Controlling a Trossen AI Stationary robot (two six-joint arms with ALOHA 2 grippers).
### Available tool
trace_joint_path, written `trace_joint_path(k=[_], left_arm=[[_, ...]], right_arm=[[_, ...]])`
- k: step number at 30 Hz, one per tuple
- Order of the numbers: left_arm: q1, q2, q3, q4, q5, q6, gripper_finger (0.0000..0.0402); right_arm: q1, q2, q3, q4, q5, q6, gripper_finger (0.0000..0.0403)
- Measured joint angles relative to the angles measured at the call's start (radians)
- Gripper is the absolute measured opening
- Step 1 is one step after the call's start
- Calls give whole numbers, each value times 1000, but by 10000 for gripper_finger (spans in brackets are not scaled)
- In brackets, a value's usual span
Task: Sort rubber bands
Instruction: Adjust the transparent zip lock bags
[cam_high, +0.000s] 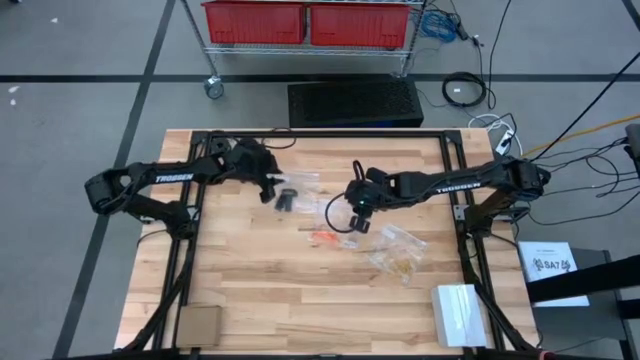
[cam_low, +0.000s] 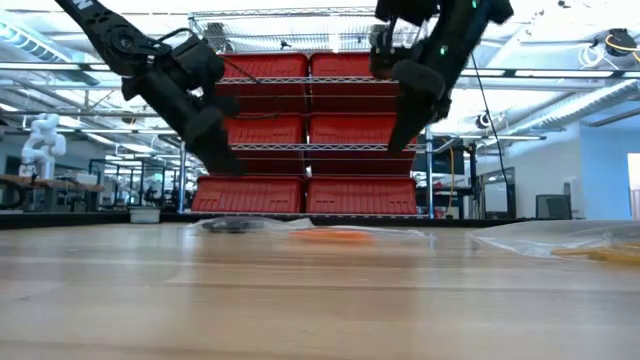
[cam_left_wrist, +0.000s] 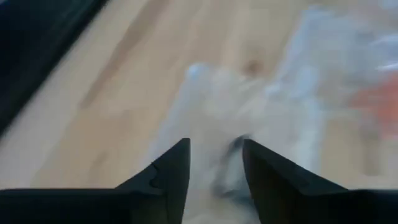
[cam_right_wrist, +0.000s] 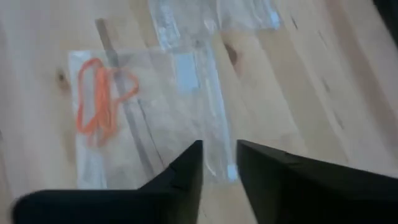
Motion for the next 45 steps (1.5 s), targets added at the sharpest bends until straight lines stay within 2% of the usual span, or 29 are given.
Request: trace_joint_path(k=[2,4,9,14,16,25,33,39,45], left_arm=[[-25,0,4,19,65,-25,155],[-64,11,5,47,79,-49,146],[-140,100,5,71,27,-50,92],[-169,199,5,121,-42,-50,20],[-171,221,5,121,-52,-51,7],[-244,247,5,-13,-76,-61,4],[-369,173,-1,-167,-173,-239,3],[-457,87,-70,-161,-205,-425,2],[-523,32,-119,16,-250,-522,2]], right_arm=[[3,0,-60,93,-3,18,42],[8,0,-117,202,-17,39,12],[11,0,-212,404,-26,89,7],[26,0,-228,454,-22,96,2],[33,0,-228,456,-22,101,1],[50,70,-228,527,-25,111,0],[56,139,-228,563,-32,112,0],[54,218,-228,593,-31,98,0],[39,264,-225,644,-33,54,0]])
